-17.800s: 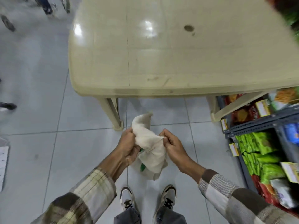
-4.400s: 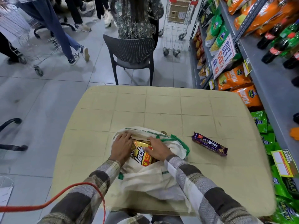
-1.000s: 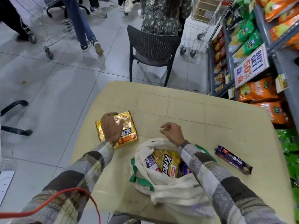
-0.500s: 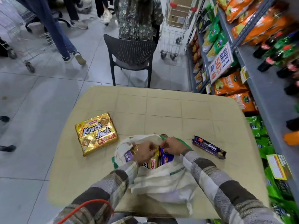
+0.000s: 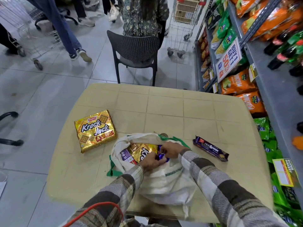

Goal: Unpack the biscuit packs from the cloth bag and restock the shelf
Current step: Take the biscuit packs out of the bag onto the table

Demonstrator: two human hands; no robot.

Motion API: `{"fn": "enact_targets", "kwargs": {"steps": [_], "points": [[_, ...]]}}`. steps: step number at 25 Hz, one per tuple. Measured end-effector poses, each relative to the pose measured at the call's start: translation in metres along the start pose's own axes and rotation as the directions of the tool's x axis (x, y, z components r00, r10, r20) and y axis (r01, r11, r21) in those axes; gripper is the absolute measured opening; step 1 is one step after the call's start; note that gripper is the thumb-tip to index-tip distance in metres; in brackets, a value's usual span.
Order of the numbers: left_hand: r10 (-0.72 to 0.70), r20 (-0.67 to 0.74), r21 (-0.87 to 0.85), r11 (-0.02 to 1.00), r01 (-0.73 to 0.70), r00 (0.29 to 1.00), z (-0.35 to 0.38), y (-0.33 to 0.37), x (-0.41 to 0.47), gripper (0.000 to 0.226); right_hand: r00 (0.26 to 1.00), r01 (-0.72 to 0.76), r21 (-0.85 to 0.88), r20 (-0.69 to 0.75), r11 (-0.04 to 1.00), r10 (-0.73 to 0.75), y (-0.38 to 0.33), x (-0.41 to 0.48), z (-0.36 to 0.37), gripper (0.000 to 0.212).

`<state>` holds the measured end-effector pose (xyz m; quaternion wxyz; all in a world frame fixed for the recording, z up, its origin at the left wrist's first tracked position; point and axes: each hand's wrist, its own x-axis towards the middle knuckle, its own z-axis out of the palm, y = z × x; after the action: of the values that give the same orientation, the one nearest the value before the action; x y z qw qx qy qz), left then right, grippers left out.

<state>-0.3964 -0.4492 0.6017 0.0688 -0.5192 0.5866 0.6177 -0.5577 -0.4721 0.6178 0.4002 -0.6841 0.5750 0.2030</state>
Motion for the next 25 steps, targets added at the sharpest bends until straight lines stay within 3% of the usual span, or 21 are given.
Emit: {"fn": "enact_targets", "kwargs": {"steps": [3,6,10,13,15,18,25], "points": [[-0.044,-0.044,0.031,0.999,0.045,0.998,-0.001,-0.002,0.0,0.031,0.998,0.058,0.13,-0.024,0.99,-0.056,0.005,-0.003,0.001,0.033],[-0.067,-0.031,-0.154,0.986,0.061,0.997,-0.008,-0.004,-0.004,0.021,0.988,0.11,0.196,-0.126,0.974,-0.086,0.013,-0.013,0.001,0.025],[-0.119,-0.135,-0.331,0.941,0.069,0.984,-0.026,-0.009,-0.012,0.015,0.988,0.065,0.103,-0.147,0.993,-0.049,0.028,-0.025,0.004,0.05],[-0.166,-0.192,-0.48,0.876,0.055,0.967,-0.037,-0.014,-0.019,0.011,0.993,0.04,0.252,-0.116,0.967,-0.011,0.033,-0.028,0.01,0.06],[-0.17,-0.263,-0.493,0.87,0.019,0.95,-0.046,-0.02,-0.021,0.013,0.994,0.048,0.466,-0.106,0.884,0.001,0.029,-0.026,0.015,0.042],[-0.175,-0.34,-0.5,0.866,-0.02,0.924,-0.059,-0.023,-0.023,0.014,0.994,0.046,0.675,-0.102,0.737,0.032,0.018,-0.022,0.018,0.049],[-0.193,-0.385,-0.598,0.797,-0.085,0.902,-0.097,-0.001,-0.025,0.021,0.969,0.178,0.865,-0.238,0.469,0.072,-0.01,-0.025,-0.025,0.033]]}}
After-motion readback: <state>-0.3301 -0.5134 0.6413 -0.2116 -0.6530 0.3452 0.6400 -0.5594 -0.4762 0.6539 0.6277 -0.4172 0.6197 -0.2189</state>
